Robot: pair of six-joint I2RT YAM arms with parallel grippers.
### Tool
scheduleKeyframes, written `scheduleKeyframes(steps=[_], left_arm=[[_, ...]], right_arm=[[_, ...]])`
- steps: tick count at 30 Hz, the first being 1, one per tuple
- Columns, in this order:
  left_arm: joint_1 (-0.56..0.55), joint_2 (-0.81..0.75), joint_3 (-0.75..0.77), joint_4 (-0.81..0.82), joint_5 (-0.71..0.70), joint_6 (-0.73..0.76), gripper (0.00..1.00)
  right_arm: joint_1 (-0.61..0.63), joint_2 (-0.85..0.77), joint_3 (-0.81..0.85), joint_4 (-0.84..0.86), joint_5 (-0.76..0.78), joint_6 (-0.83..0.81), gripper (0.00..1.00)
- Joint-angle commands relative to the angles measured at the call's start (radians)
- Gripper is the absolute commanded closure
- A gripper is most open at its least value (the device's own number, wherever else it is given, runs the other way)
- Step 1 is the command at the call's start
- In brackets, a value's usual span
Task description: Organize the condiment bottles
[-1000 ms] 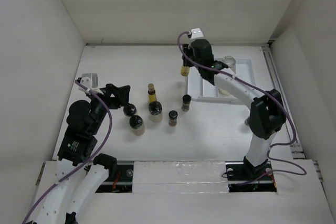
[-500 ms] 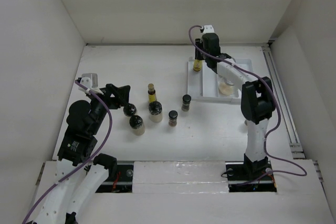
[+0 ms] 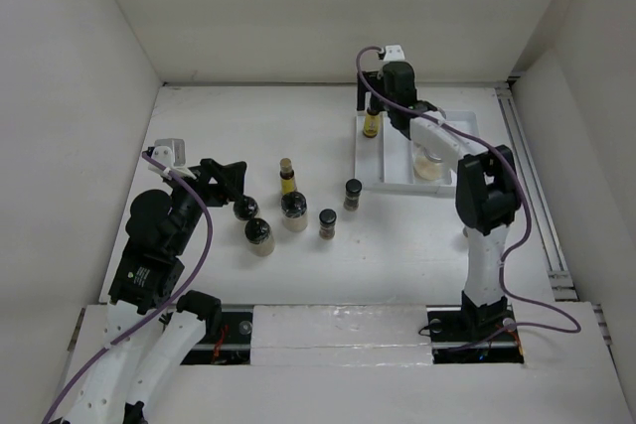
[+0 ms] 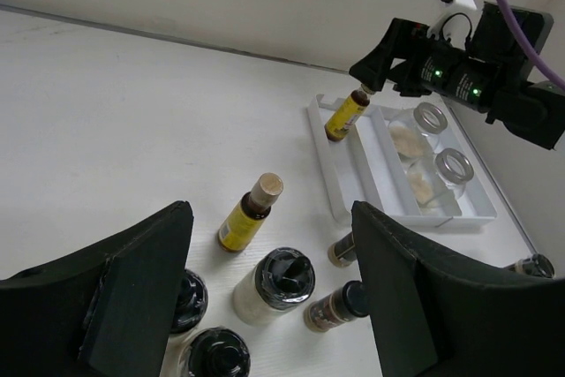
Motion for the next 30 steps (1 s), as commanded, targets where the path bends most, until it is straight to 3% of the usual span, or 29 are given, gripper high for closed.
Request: scheduleKeyframes(steps=[1, 5, 7, 8, 9, 10, 11, 13, 14, 15, 16, 18, 19, 23, 29, 30], left_arm=[[0.004, 0.004, -0.004, 0.042, -0.005, 0.014, 0.32], [0.004, 0.004, -0.004, 0.042, -0.005, 0.014, 0.32], [0.004, 0.004, -0.004, 0.042, -0.019, 0.014, 0.38], [0.004, 0.004, -0.004, 0.042, -0.031, 0.014, 0.42], [0.004, 0.004, -0.004, 0.042, -0.031, 0.005, 0.48], [0.004, 0.004, -0.004, 0.032, -0.043, 0.005, 0.54], [0.004, 0.004, -0.004, 0.032, -0.054, 0.005, 0.67], [0.004, 0.015, -0.004, 0.032, -0.073, -0.004, 0.81], [0.004, 0.024, 0.005, 0.019, -0.085, -0.004, 0.91], [0.004, 0.024, 0.005, 0.019, -0.085, -0.004, 0.93], [0.004, 0.024, 0.005, 0.019, -0.085, -0.004, 0.93], [0.004, 0.024, 0.005, 0.019, -0.096, -0.004, 0.88], [0.004, 0.024, 0.005, 0.019, -0.096, -0.013, 0.74], [0.004, 0.012, 0.005, 0.019, -0.096, -0.013, 0.51], [0.004, 0.003, 0.005, 0.019, -0.085, -0.013, 0.48], [0.004, 0.003, -0.004, 0.029, -0.085, -0.013, 0.48]], right_arm=[[0.014, -0.131, -0.002, 0.081, -0.012, -0.002, 0.04], [0.048, -0.283, -0.086, 0.081, -0.012, -0.011, 0.04], [0.079, -0.340, -0.146, 0.081, -0.053, -0.011, 0.20], [0.117, -0.364, -0.178, 0.081, -0.072, -0.011, 0.38], [0.140, -0.406, -0.247, 0.094, -0.093, 0.006, 0.82], [0.166, -0.423, -0.279, 0.094, -0.118, 0.015, 0.94], [0.235, -0.434, -0.307, 0.113, -0.148, 0.015, 1.00], [0.312, -0.447, -0.362, 0.113, -0.127, 0.015, 1.00], [0.371, -0.447, -0.372, 0.113, -0.127, 0.006, 0.79], [0.393, -0.447, -0.372, 0.113, -0.144, 0.006, 0.79], [0.412, -0.437, -0.372, 0.113, -0.162, 0.006, 0.47], [0.450, -0.417, -0.372, 0.113, -0.199, 0.006, 0.24], [0.461, -0.405, -0.358, 0.113, -0.199, 0.006, 0.20], [0.499, -0.326, -0.291, 0.064, -0.199, 0.006, 0.17], [0.511, -0.227, -0.230, 0.036, -0.101, 0.006, 0.18], [0.511, -0.201, -0.209, 0.036, -0.083, 0.006, 0.23]])
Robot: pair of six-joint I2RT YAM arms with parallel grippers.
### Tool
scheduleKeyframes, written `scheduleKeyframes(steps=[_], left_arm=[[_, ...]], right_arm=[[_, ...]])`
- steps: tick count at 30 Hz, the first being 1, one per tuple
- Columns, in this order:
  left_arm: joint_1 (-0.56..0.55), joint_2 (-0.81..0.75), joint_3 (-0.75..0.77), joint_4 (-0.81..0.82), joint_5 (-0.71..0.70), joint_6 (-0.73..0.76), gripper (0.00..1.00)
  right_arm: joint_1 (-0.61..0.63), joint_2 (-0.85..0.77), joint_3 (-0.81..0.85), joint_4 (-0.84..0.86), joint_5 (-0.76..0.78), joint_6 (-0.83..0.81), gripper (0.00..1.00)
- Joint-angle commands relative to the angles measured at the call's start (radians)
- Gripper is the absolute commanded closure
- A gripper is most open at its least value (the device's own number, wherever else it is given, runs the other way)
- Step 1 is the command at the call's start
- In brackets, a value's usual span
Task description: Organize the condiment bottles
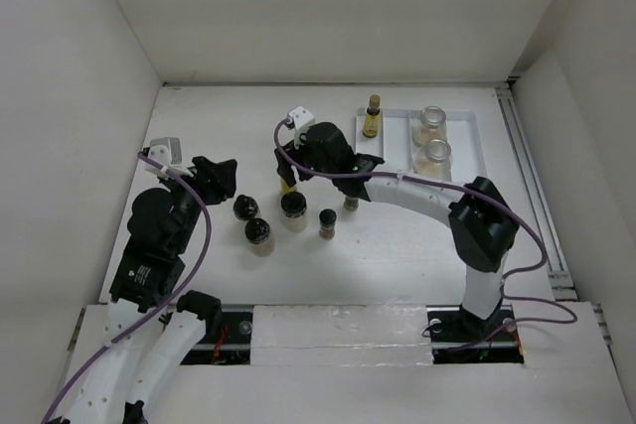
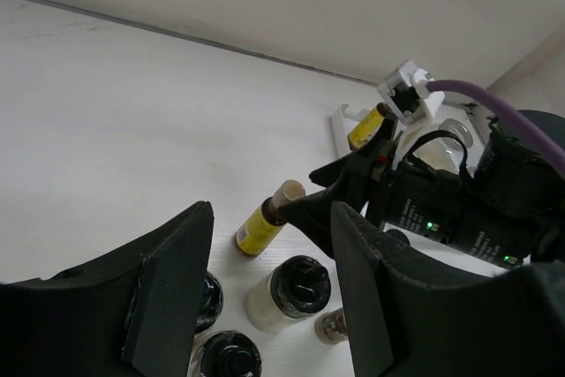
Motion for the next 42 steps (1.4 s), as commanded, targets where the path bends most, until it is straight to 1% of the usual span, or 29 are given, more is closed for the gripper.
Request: scheduleKeyframes(steps=[1, 3, 4, 6, 7, 8, 9, 11, 12, 13, 16, 17, 19, 21, 24, 29, 31, 37, 42], left_arm=[[0.004, -0.007, -0.004, 0.037, -0.001, -0.001, 0.48], [0.004, -0.007, -0.004, 0.037, 0.010, -0.001, 0.48], [0.004, -0.007, -0.004, 0.037, 0.010, -0.001, 0.48], [0.004, -0.007, -0.004, 0.037, 0.010, -0.001, 0.48], [0.004, -0.007, -0.004, 0.037, 0.010, -0.001, 0.48], [0.004, -0.016, -0.004, 0.037, 0.010, -0.001, 0.48], [0.004, -0.016, -0.004, 0.037, 0.010, -0.001, 0.48], [0.004, -0.016, -0.004, 0.037, 0.010, -0.001, 0.48], [0.004, -0.016, -0.004, 0.037, 0.010, -0.001, 0.48], [0.004, -0.016, -0.004, 0.037, 0.010, -0.001, 0.48], [0.004, -0.016, -0.004, 0.037, 0.019, -0.001, 0.48], [0.004, -0.016, -0.004, 0.037, 0.019, -0.001, 0.48], [0.004, -0.016, -0.004, 0.037, 0.019, -0.001, 0.48], [0.004, -0.016, -0.004, 0.037, 0.019, -0.001, 0.48], [0.004, -0.025, -0.004, 0.046, 0.028, -0.001, 0.48], [0.004, -0.025, -0.004, 0.047, 0.037, -0.001, 0.48], [0.004, -0.016, -0.004, 0.047, 0.037, -0.001, 0.48], [0.004, -0.016, -0.004, 0.043, 0.028, -0.001, 0.48], [0.004, -0.016, -0.004, 0.043, 0.028, 0.009, 0.47]], right_arm=[[0.012, 0.041, 0.084, 0.005, 0.077, 0.002, 0.24], [0.012, 0.088, 0.126, 0.005, 0.077, 0.002, 0.27], [0.012, 0.102, 0.136, 0.005, 0.064, 0.002, 0.38], [0.012, 0.127, 0.156, 0.005, 0.064, 0.002, 0.48], [0.012, 0.140, 0.167, 0.005, 0.064, 0.002, 0.63], [0.012, 0.140, 0.167, 0.005, 0.064, 0.014, 0.72], [0.012, 0.140, 0.167, 0.015, 0.064, 0.014, 0.79], [0.012, 0.122, 0.167, 0.015, 0.064, 0.023, 0.88], [0.012, 0.104, 0.167, 0.015, 0.104, 0.034, 0.88], [0.012, 0.084, 0.167, 0.015, 0.115, 0.034, 0.89], [-0.014, -0.023, 0.147, 0.038, 0.161, 0.034, 0.89], [-0.024, -0.091, 0.118, 0.038, 0.176, 0.023, 0.89], [-0.048, -0.152, 0.077, 0.069, 0.230, 0.011, 0.91], [-0.100, -0.207, 0.023, 0.080, 0.251, -0.005, 0.91], [-0.195, -0.238, -0.044, 0.080, 0.252, -0.005, 0.91], [-0.326, -0.214, -0.064, 0.080, 0.199, 0.005, 0.92], [-0.349, -0.205, -0.064, 0.080, 0.199, 0.005, 0.92], [-0.410, -0.110, -0.032, 0.080, 0.238, 0.005, 0.93], [-0.419, -0.047, -0.023, 0.080, 0.229, 0.024, 0.93]])
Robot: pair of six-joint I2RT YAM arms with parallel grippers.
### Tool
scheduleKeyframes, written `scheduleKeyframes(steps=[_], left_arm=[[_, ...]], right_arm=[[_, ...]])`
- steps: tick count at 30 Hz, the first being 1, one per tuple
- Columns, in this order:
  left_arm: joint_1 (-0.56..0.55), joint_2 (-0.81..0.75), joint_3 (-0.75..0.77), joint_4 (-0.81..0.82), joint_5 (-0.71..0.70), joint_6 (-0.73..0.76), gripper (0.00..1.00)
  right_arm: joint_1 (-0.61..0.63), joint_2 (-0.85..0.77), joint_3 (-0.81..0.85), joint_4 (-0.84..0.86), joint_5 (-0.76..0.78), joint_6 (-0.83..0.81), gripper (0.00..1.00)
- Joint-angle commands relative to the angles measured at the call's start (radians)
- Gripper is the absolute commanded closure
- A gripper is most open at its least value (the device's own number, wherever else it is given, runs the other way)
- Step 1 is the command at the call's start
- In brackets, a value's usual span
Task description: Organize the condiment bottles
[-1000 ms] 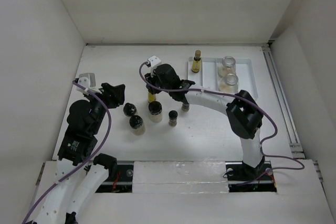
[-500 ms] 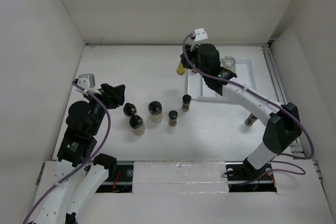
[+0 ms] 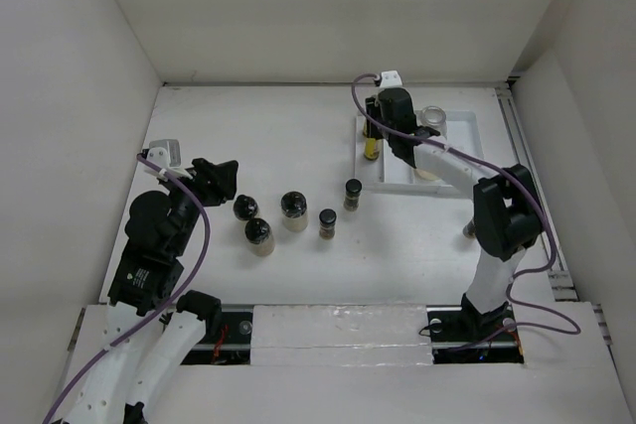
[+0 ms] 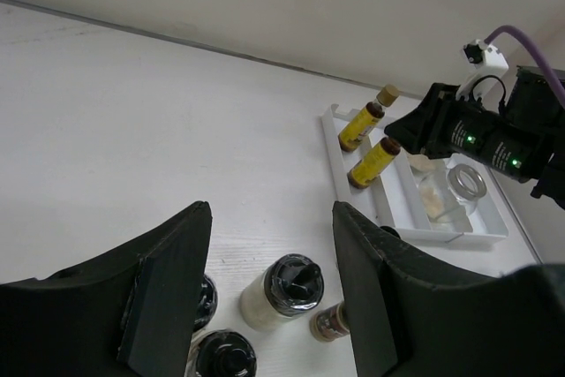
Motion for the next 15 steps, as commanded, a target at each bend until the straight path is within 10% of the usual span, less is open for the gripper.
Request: scheduleKeyframes(steps=[1, 3, 9, 15], left_arm=[[0.004, 0.002, -0.004, 0.043, 0.003, 0.008, 0.47], [0.004, 0.012, -0.004, 0.043, 0.014, 0.008, 0.46], [0.004, 0.012, -0.004, 0.043, 0.014, 0.008, 0.43], [0.004, 0.012, -0.004, 0.043, -0.010, 0.008, 0.43]], right_arm=[[-0.010, -0.012, 0.039, 0.086, 0.004, 0.019, 0.93], [0.000, 0.000, 0.030, 0.086, 0.004, 0.028, 0.91], [0.019, -0.021, 0.019, 0.086, 0.004, 0.028, 0.28], [0.061, -0.193, -0.033, 0.077, 0.004, 0.028, 0.17]])
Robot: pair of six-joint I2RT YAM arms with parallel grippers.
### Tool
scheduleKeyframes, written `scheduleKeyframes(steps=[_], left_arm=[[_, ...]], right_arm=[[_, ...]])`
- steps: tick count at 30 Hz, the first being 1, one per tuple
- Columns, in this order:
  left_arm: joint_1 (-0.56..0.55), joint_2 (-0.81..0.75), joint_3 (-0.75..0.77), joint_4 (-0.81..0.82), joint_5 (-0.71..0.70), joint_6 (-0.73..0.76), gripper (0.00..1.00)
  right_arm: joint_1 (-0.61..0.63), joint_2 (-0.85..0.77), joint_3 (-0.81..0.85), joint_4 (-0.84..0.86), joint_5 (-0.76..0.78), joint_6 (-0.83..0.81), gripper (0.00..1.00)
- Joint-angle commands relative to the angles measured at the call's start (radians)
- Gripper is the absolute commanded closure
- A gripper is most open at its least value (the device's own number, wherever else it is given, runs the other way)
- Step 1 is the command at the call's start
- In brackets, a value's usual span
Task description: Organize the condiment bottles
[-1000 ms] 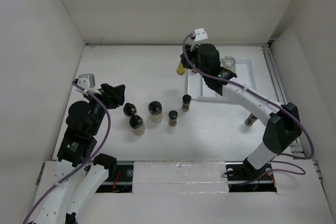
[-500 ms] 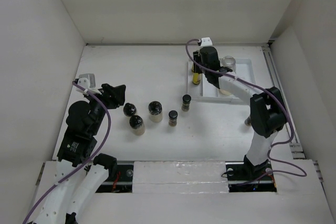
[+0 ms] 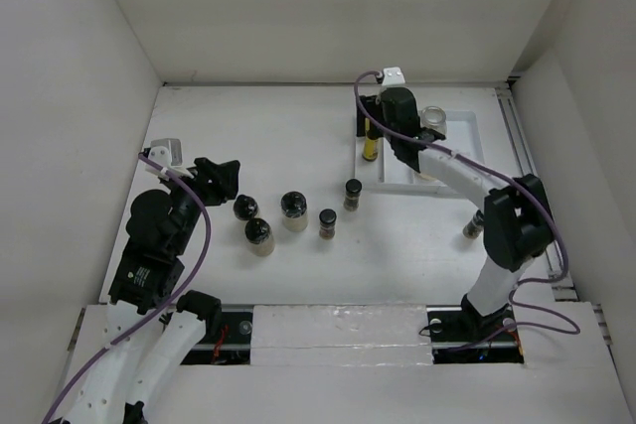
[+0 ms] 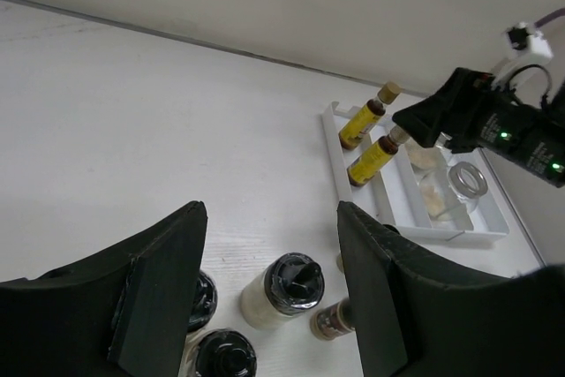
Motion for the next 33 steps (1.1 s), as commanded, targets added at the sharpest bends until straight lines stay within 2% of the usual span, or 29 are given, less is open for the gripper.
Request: scheduleKeyframes(steps=[1, 2, 3, 4, 5, 6, 7, 8, 9, 10, 11, 13, 16, 23, 28, 30, 33], left_arm=[[0.004, -0.004, -0.004, 0.043, -0.014, 0.008, 0.43], [0.004, -0.004, -0.004, 0.043, -0.033, -0.001, 0.43], [0.004, -0.004, -0.004, 0.034, -0.045, -0.001, 0.47], [0.004, -0.013, -0.004, 0.033, -0.066, -0.010, 0.50], [0.004, -0.014, -0.004, 0.023, -0.076, -0.011, 0.53], [0.004, -0.014, -0.004, 0.023, -0.085, -0.020, 0.60], [0.004, -0.023, -0.004, 0.023, -0.097, -0.020, 0.79], [0.004, -0.023, -0.004, 0.023, -0.097, -0.020, 0.84], [0.004, -0.023, -0.004, 0.023, -0.106, -0.020, 0.87], [0.004, -0.023, -0.004, 0.023, -0.106, -0.020, 0.87], [0.004, -0.023, -0.004, 0.023, -0.106, -0.020, 0.87], [0.004, -0.023, -0.004, 0.023, -0.097, -0.029, 0.76], [0.004, -0.023, -0.004, 0.023, -0.097, -0.029, 0.62], [0.004, -0.023, -0.004, 0.032, -0.068, -0.029, 0.61], [0.004, -0.023, -0.004, 0.032, -0.068, -0.029, 0.61], [0.004, -0.023, -0.004, 0.032, -0.056, -0.020, 0.61], [0.004, -0.012, -0.004, 0.032, -0.047, -0.020, 0.61]], right_arm=[[0.071, -0.160, -0.019, 0.064, 0.003, 0.006, 0.23], [0.088, -0.182, -0.047, 0.064, -0.020, 0.006, 0.31], [0.106, -0.212, -0.060, 0.064, -0.052, 0.006, 0.62], [0.128, -0.222, -0.074, 0.076, -0.122, 0.006, 0.78], [0.178, -0.222, -0.090, 0.094, -0.155, 0.006, 0.86], [0.209, -0.231, -0.111, 0.094, -0.179, 0.006, 0.99], [0.244, -0.231, -0.120, 0.094, -0.192, 0.015, 1.00], [0.316, -0.231, -0.130, 0.094, -0.192, 0.015, 1.00], [0.348, -0.231, -0.139, 0.094, -0.192, 0.015, 0.96], [0.379, -0.231, -0.151, 0.094, -0.204, 0.015, 0.74], [0.405, -0.231, -0.151, 0.094, -0.216, 0.015, 0.61], [0.464, -0.220, -0.162, 0.084, -0.207, 0.015, 0.34], [0.499, -0.194, -0.194, 0.084, -0.193, 0.027, 0.33], [0.545, -0.115, -0.182, 0.093, -0.161, 0.047, 0.33], [0.545, -0.061, -0.157, 0.125, -0.052, 0.047, 0.39], [0.554, -0.035, -0.168, 0.171, -0.029, 0.036, 0.42], [0.554, -0.021, -0.168, 0.182, 0.009, 0.036, 0.61]])
